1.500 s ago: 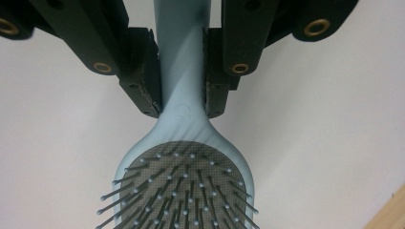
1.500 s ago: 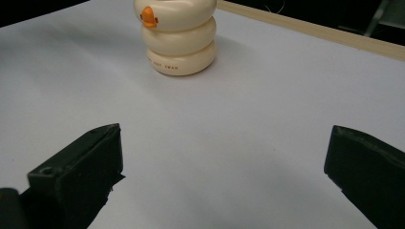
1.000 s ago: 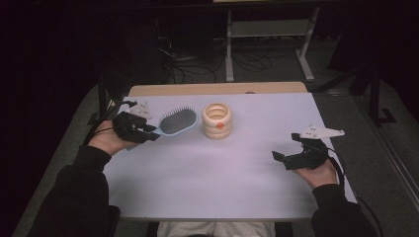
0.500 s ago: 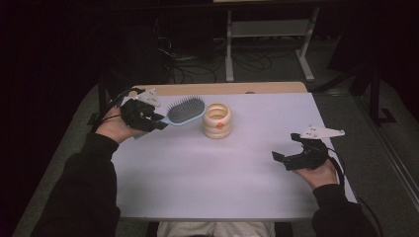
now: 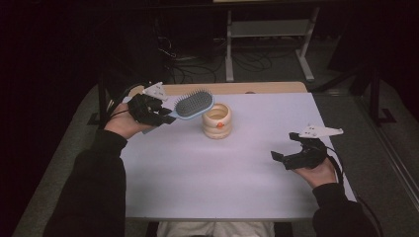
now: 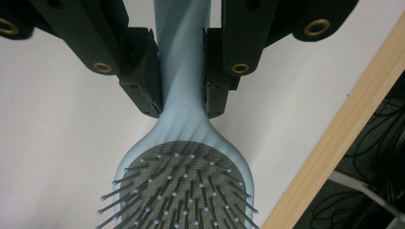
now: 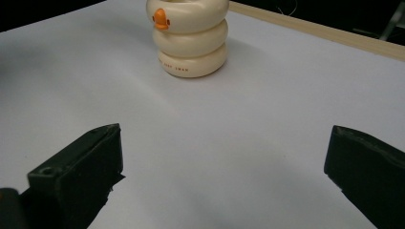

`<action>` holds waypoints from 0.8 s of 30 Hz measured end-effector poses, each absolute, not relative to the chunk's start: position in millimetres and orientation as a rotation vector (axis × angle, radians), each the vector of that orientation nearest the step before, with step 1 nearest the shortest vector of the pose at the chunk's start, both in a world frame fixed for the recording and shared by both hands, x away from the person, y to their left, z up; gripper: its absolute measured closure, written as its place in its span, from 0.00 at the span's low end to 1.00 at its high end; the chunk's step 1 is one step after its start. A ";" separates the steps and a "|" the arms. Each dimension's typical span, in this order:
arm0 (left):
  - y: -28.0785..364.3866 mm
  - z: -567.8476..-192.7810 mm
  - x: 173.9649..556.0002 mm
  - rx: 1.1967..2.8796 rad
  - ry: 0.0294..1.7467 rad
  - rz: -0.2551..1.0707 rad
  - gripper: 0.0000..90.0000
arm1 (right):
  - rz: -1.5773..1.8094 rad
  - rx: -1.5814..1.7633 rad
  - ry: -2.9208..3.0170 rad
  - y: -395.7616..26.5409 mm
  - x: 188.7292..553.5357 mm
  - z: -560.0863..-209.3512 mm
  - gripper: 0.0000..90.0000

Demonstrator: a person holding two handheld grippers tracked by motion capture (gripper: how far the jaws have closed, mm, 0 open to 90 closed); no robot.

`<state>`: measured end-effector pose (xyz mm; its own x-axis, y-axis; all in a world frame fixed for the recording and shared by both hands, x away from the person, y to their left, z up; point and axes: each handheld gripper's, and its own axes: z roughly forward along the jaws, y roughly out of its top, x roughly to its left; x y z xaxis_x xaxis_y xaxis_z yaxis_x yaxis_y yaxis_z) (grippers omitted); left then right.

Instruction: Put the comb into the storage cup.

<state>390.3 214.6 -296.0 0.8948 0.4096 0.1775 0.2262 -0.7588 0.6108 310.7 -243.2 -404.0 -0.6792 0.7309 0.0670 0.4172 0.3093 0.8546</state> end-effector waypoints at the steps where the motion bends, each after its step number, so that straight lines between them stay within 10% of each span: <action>1: 213.8 -295.4 390.7 2.453 0.455 0.405 0.78 | 1.315 1.028 2.250 -243.1 310.8 -403.9 0.00; 24: 188.6 -294.9 396.4 2.388 0.461 0.437 0.78 | 1.355 0.978 2.227 -241.0 322.6 -372.3 0.00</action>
